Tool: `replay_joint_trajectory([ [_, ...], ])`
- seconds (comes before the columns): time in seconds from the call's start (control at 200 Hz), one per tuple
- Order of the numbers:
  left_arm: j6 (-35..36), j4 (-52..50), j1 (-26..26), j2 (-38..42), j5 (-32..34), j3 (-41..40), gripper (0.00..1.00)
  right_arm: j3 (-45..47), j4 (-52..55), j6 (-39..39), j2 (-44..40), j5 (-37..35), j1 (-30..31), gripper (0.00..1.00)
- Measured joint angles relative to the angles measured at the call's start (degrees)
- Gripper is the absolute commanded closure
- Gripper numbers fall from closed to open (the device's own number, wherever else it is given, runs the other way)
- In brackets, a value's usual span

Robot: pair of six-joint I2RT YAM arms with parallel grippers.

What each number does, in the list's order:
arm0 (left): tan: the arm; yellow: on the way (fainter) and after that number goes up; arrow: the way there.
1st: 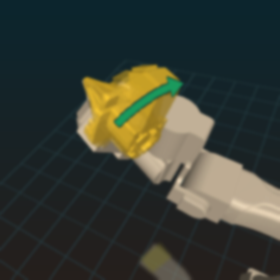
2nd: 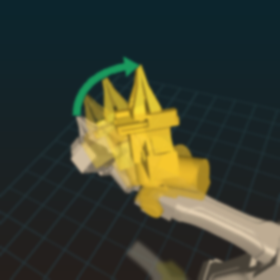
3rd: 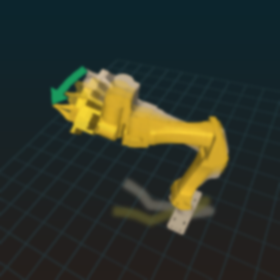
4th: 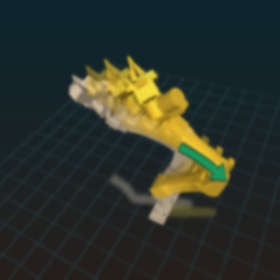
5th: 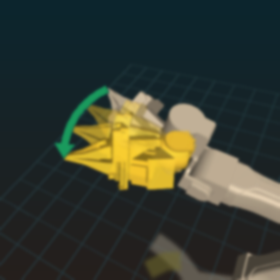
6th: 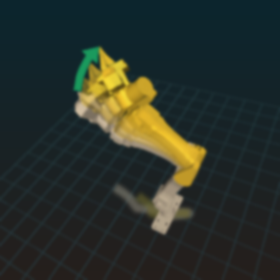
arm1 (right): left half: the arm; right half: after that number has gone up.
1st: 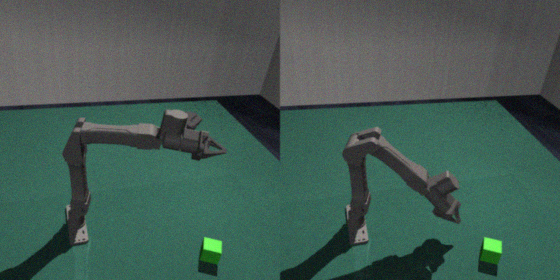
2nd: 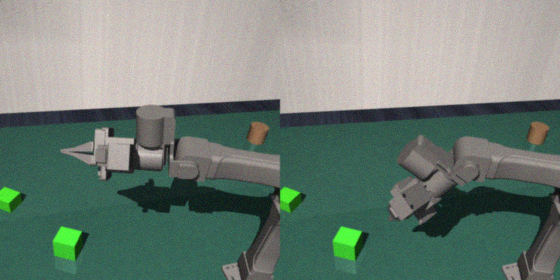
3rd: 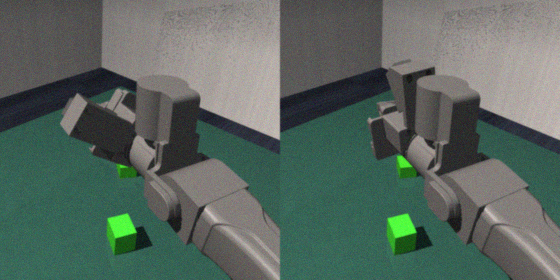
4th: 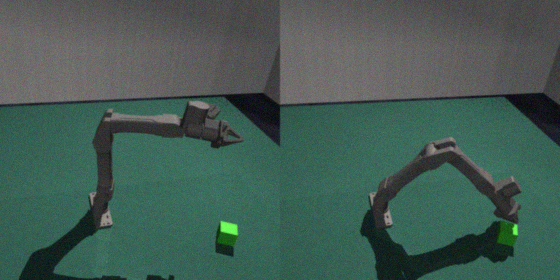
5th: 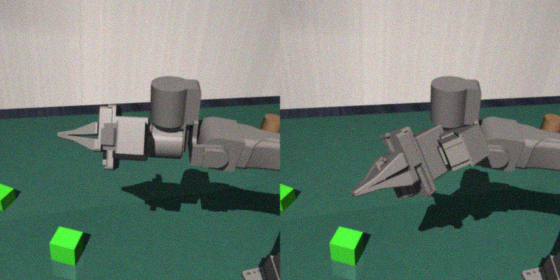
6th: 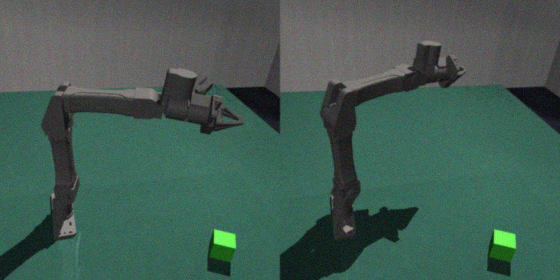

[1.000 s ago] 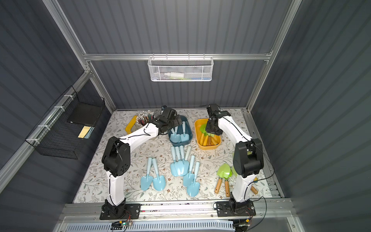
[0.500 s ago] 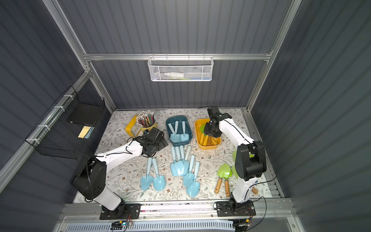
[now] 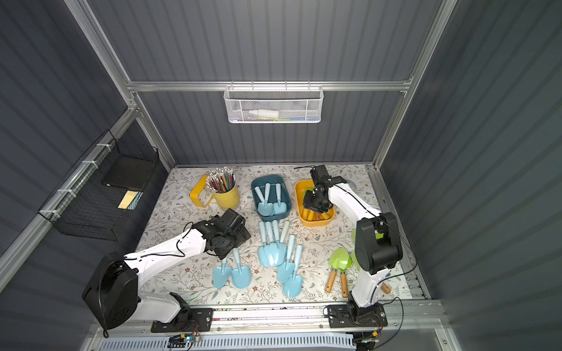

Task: Sort the small shovels by color and place them into the storage box
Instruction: Pick up the shovel from the center of the board.

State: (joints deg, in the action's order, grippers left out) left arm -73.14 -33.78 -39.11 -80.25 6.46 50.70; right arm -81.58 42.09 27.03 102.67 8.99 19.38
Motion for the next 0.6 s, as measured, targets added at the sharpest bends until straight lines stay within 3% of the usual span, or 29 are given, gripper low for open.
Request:
replay_joint_trajectory([
  [0.26,-4.37,1.05,-5.88,-0.07,-3.63,-4.94,0.01,0.31,-0.66,0.17,0.0,1.57,0.02,0.62],
  [0.535,-4.44,6.23,-6.14,-3.65,-4.07,-7.26,0.02,0.31,-0.76,0.37,-0.26,2.19,0.02,0.62],
  [0.6,-3.98,7.1,-6.14,-4.15,-3.54,-7.1,0.08,0.57,-0.92,0.37,-1.03,2.08,0.02,0.62],
])
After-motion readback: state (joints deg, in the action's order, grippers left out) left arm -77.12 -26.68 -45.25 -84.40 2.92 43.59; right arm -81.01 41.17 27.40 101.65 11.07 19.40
